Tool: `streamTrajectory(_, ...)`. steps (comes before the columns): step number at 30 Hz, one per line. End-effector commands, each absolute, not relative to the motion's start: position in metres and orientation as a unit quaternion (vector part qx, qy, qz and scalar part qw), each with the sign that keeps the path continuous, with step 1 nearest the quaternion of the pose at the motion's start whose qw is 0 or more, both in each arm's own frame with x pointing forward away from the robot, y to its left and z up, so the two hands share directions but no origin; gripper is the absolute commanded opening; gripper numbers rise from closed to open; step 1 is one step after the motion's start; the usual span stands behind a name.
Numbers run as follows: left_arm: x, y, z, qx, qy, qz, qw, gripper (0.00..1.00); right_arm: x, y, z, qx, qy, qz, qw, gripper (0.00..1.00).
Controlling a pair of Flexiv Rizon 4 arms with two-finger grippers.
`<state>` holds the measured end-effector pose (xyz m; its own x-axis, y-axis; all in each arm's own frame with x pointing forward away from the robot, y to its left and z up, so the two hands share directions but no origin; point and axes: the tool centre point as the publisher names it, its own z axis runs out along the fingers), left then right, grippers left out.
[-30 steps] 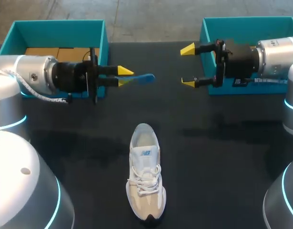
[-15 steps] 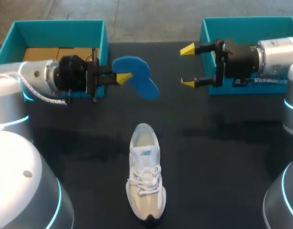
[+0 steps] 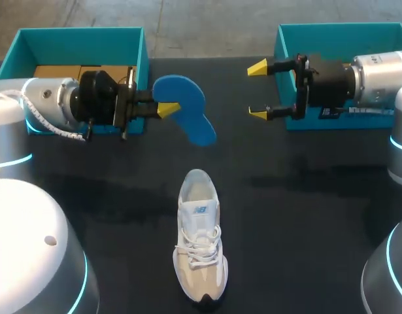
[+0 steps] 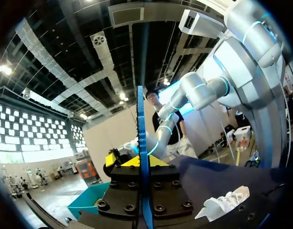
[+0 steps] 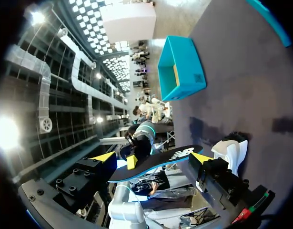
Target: Take the shoe out of the shoebox, open the shoe tongue, remove and reinsert the insole, then place the shoe into the shoebox
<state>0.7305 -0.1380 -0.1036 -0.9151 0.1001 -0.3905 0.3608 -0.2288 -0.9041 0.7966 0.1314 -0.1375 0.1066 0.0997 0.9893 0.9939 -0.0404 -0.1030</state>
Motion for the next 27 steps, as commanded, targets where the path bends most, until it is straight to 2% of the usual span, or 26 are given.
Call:
streamTrajectory(1, 0.732, -0.138, -0.105, 0.19, 0.614, -0.761, 0.084, 0.0, 0.796, 0.132, -0.138, -0.56, -0.489, -0.455, 0.49, 1.0)
streamTrajectory(11, 0.732, -0.138, -0.105, 0.19, 0.614, -0.761, 0.084, 0.0, 0.796, 0.132, -0.138, -0.56, -0.489, -0.455, 0.49, 1.0)
streamTrajectory(27, 0.743, -0.14, -0.123, -0.142, 0.617, -0.772, -0.063, 0.0, 0.796, 0.132, -0.138, -0.56, -0.489, -0.455, 0.49, 1.0)
